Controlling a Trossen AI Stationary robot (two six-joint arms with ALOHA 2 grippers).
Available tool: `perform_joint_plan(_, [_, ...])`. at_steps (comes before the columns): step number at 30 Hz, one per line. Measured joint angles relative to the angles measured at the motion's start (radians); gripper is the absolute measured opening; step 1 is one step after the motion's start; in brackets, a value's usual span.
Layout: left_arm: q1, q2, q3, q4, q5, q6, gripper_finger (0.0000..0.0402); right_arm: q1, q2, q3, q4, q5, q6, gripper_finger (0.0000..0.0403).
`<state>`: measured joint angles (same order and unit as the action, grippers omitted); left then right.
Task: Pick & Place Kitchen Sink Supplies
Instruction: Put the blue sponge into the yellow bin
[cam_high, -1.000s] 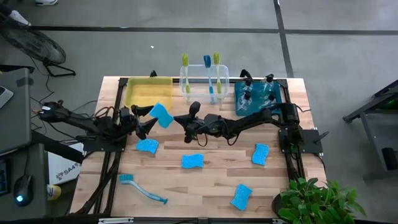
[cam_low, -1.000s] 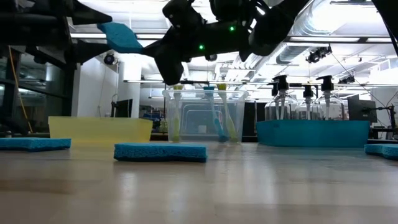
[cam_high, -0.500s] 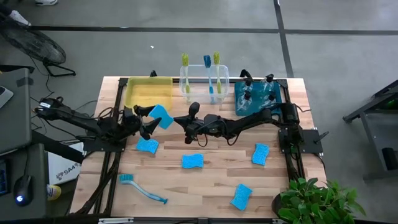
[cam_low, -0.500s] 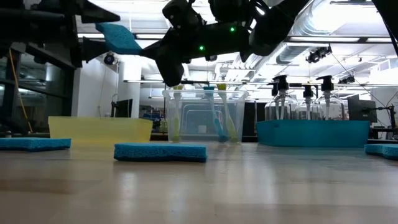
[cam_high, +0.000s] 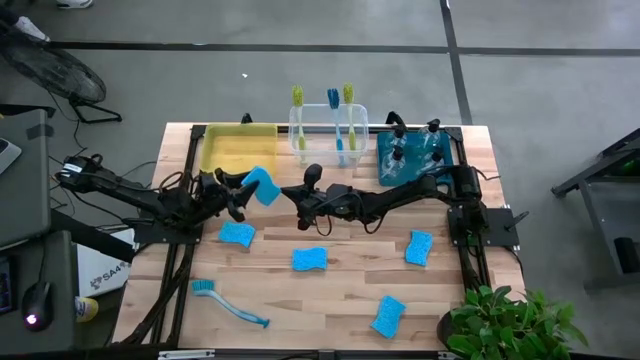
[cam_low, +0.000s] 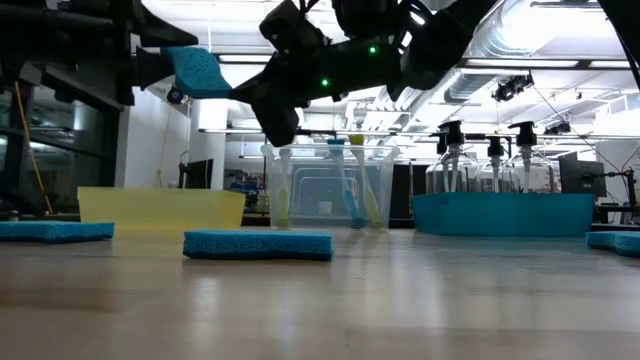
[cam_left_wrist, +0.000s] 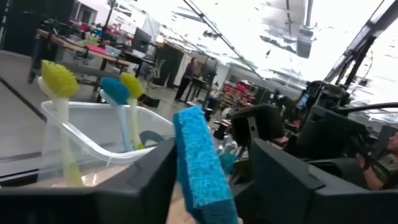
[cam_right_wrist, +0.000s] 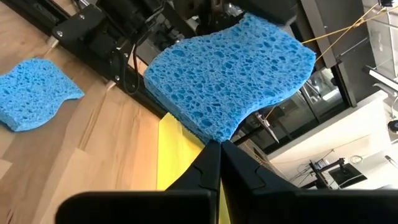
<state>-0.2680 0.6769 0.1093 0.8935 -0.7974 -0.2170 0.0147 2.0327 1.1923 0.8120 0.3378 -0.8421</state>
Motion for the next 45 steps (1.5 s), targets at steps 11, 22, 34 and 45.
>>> perform_joint_plan(11, [0.0,0.002,0.002,-0.016,-0.012,-0.024,0.0074,0.0,0.0,0.0,0.0,0.0,0.012,0.0])
perform_joint_plan(22, [0.0,0.001,0.002,-0.036,-0.011,-0.021,0.0014,0.001,0.0,0.0,-0.001,-0.008,0.027,0.0001])
perform_joint_plan(34, [0.0,0.0,0.002,-0.037,-0.049,0.019,0.0007,0.001,0.0,0.0,-0.029,0.005,0.189,0.0129])
perform_joint_plan(45, [0.043,-0.057,0.002,-0.031,-0.343,0.23,0.0006,-0.006,0.0,0.0,-0.165,0.343,0.283,0.0213])
